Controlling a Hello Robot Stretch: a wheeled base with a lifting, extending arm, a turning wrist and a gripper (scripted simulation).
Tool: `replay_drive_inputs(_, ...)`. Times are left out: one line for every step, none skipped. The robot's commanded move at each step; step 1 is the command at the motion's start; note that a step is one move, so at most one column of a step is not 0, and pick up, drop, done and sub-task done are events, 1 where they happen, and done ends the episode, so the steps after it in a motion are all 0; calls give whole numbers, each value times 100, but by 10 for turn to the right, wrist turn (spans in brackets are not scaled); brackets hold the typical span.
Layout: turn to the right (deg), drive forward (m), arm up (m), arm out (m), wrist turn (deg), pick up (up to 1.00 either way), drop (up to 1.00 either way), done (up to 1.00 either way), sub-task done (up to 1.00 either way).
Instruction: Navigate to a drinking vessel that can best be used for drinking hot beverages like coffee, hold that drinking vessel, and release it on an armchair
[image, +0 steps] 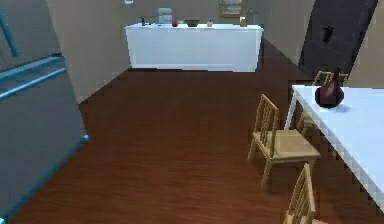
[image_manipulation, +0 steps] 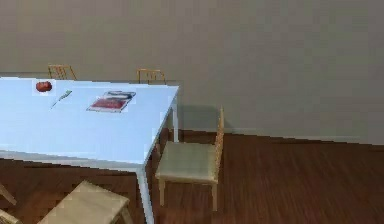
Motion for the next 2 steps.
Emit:
replay_drive_inputs(-30,0,0,0,0,0,0,0,0)
replay_drive_inputs(0,25,0,0,0,0,0,0,0)
